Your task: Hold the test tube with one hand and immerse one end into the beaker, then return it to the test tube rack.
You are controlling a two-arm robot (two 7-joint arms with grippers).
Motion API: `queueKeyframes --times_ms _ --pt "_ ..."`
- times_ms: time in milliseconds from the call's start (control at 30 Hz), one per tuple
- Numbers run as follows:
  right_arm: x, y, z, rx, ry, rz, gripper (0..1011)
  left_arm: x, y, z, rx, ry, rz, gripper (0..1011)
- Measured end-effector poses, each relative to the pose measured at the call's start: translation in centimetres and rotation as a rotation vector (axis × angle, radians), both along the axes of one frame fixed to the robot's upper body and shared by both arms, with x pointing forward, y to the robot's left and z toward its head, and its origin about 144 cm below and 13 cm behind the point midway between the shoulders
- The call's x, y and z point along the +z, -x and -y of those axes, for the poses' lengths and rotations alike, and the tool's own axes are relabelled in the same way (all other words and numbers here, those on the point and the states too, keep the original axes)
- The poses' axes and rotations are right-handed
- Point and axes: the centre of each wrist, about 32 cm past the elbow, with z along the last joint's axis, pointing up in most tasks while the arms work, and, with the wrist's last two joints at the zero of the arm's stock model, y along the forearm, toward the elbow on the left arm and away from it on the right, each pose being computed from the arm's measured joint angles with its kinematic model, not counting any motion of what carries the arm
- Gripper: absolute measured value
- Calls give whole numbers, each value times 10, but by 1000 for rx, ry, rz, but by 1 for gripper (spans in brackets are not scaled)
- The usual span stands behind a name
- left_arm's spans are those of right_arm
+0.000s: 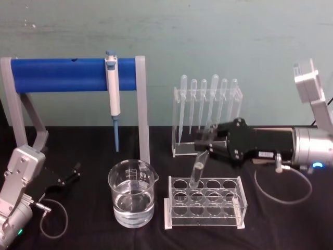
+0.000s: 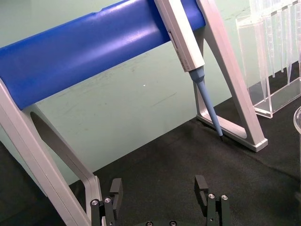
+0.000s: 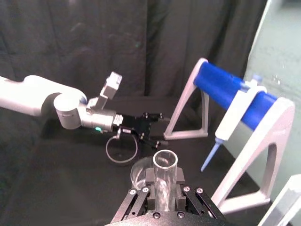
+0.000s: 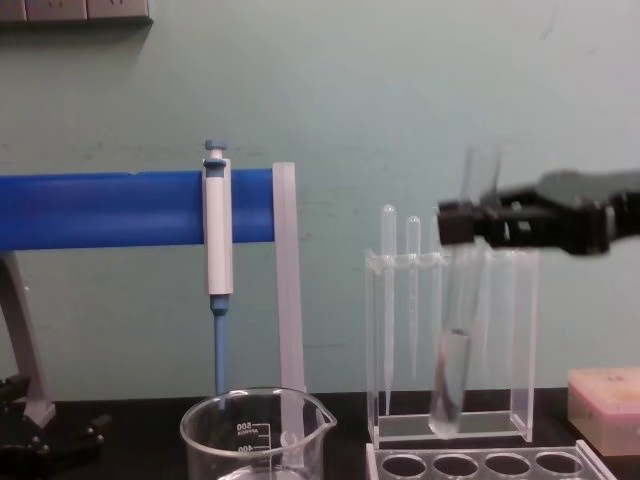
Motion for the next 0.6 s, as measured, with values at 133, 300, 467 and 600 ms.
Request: queueKeyframes --times_ms 133,300,467,600 --pt "17 -5 -10 18 2 23 230 0 0 0 0 0 0 1000" --pt "30 -11 -21 37 -1 48 230 0 0 0 0 0 0 1000" --pt "37 -19 -32 55 -8 55 230 0 0 0 0 0 0 1000" --pt "39 -28 -46 89 -21 48 230 0 0 0 0 0 0 1000"
